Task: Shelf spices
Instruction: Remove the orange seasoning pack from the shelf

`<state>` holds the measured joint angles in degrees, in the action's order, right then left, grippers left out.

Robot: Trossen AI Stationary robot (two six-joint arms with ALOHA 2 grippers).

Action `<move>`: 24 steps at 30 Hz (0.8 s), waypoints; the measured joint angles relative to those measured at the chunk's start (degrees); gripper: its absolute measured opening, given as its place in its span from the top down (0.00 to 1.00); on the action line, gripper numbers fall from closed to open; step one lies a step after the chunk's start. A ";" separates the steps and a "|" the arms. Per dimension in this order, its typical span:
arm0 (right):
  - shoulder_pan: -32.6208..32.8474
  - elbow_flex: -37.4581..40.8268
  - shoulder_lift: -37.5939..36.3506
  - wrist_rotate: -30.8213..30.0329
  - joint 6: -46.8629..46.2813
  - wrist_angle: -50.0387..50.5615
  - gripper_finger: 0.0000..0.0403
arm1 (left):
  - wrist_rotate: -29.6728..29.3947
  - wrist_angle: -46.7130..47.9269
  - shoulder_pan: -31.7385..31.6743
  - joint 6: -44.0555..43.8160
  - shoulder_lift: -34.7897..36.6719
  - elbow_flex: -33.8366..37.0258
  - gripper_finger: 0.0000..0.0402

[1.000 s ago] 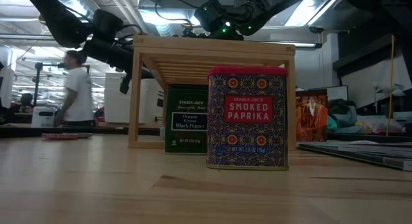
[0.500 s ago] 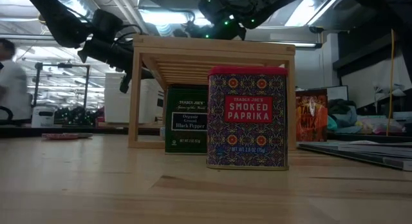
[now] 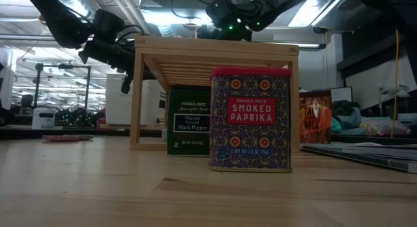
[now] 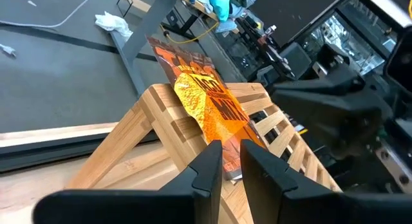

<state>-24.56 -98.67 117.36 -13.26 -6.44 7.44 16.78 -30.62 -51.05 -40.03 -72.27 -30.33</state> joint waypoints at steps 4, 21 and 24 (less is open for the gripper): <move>-1.09 0.00 0.37 1.91 -0.25 -0.34 0.92 | 0.00 -0.05 0.00 0.00 0.00 0.00 0.88; -1.42 -0.13 6.23 9.19 -2.40 -6.87 0.92 | 0.08 0.02 0.04 -0.42 0.00 0.00 0.88; -1.44 -0.11 6.29 10.34 -2.43 -7.35 0.92 | 1.24 0.06 0.04 1.51 0.00 0.00 0.88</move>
<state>-26.00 -98.78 123.66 -2.91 -8.87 0.10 18.01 -30.56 -51.00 -38.52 -72.27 -30.33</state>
